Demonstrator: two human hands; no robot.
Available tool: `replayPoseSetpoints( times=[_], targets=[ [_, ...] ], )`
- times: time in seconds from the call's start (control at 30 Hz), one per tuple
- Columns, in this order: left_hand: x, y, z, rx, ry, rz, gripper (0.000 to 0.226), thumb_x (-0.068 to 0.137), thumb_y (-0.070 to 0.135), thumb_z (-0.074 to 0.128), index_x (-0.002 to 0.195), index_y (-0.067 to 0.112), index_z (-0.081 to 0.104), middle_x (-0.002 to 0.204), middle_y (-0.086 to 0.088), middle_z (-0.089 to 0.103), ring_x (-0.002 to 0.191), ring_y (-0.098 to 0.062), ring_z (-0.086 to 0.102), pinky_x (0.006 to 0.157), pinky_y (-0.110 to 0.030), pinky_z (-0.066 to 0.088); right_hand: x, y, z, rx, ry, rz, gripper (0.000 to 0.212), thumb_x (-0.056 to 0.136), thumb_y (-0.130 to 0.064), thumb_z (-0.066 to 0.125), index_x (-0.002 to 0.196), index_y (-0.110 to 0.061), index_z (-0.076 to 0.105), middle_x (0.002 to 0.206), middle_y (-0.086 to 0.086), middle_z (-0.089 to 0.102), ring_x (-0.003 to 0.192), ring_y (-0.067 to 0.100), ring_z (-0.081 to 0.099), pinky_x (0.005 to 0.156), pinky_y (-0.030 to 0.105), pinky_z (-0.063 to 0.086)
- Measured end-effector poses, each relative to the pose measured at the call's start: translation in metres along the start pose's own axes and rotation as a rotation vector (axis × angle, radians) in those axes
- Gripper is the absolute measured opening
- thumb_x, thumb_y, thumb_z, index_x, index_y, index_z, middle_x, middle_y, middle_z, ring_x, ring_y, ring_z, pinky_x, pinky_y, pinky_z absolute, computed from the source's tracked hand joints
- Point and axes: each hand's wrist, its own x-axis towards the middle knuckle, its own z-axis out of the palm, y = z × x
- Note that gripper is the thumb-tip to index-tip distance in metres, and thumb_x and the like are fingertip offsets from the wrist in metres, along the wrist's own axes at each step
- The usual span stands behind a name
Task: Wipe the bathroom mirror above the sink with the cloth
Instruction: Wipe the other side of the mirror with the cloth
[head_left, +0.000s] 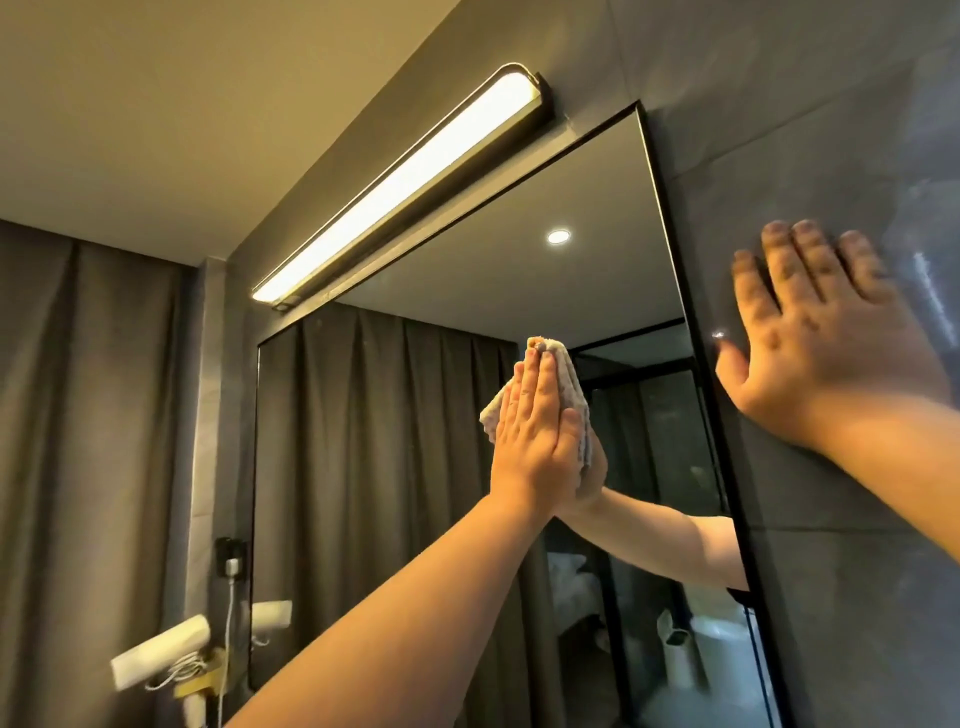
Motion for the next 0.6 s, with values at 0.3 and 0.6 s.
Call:
replayPoseSetpoints(
  times=[0.3,0.6],
  targets=[
    [0.037,-0.095,-0.025,-0.042,0.027,-0.556,0.058,0.103,0.021,0.025,0.154,0.013,-0.001,0.162,-0.001,-0.005,0.148,-0.011,-0.004,0.116,-0.02,-0.008,0.0,0.001,0.001,-0.021,0.035,-0.014,0.078,0.088,-0.048,0.03,0.147,0.003,0.036,0.154,0.03,0.031,0.144,0.045,0.028,0.119,0.056,0.017],
    [0.023,-0.104,-0.027,-0.074,0.084,-0.615,0.055,0.104,0.025,0.021,0.154,0.018,-0.002,0.162,0.006,-0.005,0.148,-0.009,-0.003,0.12,-0.027,-0.002,0.001,0.0,0.008,0.027,0.047,0.001,0.082,0.084,-0.05,0.035,0.146,0.004,0.035,0.155,0.031,0.026,0.144,0.045,0.023,0.119,0.054,0.009]
  ],
)
